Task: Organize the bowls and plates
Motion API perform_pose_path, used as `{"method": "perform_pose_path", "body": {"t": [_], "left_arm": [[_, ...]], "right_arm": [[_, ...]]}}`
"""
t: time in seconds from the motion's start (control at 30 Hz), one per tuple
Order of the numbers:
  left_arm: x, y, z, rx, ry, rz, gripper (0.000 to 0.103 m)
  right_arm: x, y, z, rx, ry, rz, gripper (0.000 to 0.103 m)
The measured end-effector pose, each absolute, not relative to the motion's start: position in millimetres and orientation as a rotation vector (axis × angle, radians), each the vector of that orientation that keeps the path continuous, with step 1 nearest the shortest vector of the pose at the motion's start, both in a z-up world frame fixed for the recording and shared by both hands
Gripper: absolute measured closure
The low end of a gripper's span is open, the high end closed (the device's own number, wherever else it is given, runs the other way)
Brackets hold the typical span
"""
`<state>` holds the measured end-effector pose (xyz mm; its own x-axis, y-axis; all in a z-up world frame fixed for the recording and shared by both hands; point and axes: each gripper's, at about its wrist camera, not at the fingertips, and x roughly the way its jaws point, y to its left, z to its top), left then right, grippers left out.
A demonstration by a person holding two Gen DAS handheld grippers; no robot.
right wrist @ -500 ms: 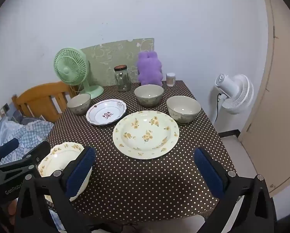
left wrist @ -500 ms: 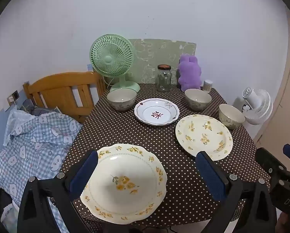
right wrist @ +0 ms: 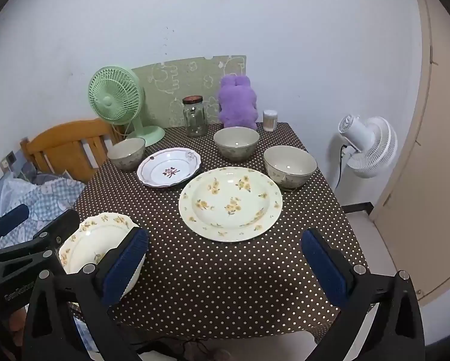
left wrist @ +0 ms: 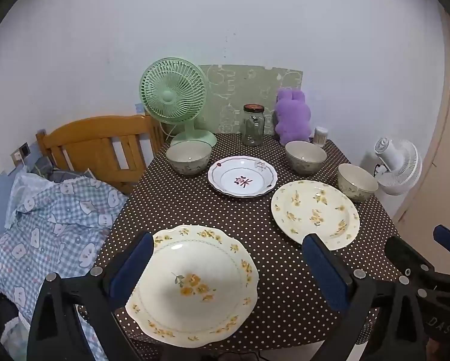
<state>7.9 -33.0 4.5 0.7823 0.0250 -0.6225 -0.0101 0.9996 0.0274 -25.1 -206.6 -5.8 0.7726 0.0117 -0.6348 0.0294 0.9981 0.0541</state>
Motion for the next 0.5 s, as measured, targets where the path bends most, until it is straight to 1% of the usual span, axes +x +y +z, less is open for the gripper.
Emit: {"method": "perform_pose_path", "body": {"t": [0.03,0.1,0.5], "left_arm": [[10,-37,4,0.024,0.674,0.02,0.006],[-3,-2,1,-0.004,0.662,-0.009,0.006],[-6,-8,2,0.012,0.653,-0.014,0.006]], "right_arm": [[-25,-206,-6,0.062,0.686,-0.011,0.0],[-26,-206,-6,0.064,0.686,-0.011,0.0],[-28,-208,-2,0.069,0.689,-0.022,0.0]]}}
